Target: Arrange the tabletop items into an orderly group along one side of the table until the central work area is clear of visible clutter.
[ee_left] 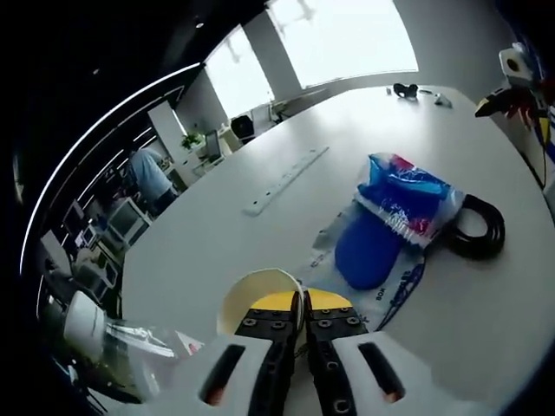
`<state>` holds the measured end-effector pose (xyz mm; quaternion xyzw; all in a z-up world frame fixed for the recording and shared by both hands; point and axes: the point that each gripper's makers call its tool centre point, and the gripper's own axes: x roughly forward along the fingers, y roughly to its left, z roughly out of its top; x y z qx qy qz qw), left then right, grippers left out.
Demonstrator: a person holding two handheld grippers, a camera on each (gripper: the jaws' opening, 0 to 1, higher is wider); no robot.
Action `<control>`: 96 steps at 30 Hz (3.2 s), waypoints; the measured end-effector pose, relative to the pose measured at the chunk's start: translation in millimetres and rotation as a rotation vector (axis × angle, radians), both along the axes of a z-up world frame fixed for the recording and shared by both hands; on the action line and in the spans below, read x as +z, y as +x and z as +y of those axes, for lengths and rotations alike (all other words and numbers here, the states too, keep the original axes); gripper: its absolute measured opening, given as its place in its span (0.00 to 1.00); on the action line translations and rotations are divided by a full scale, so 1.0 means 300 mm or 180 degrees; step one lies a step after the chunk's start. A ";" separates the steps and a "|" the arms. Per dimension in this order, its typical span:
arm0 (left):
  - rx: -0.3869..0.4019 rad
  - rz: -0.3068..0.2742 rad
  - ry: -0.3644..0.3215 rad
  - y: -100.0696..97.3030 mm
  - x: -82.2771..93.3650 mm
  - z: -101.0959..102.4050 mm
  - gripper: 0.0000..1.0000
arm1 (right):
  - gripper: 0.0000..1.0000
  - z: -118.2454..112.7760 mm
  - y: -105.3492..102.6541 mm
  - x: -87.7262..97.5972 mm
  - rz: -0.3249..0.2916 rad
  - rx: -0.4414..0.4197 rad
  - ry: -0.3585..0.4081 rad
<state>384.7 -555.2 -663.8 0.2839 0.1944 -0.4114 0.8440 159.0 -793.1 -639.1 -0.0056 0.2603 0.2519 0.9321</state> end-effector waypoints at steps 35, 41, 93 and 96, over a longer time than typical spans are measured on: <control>0.0004 -0.0066 0.0038 0.009 0.014 0.005 0.36 | 0.98 0.022 0.025 0.030 -0.0076 0.0038 0.0064; -0.0001 -0.0140 -0.0026 0.005 0.059 -0.015 0.43 | 0.96 0.033 0.034 0.037 -0.0103 0.0081 0.0036; -0.0616 0.0419 -0.0382 -0.303 0.011 -0.223 0.67 | 0.65 0.031 0.183 0.048 -0.0251 0.0387 -0.0374; -0.0625 0.0440 -0.0372 -0.315 0.001 -0.232 0.60 | 0.58 0.030 0.192 0.038 -0.0245 0.0390 -0.0416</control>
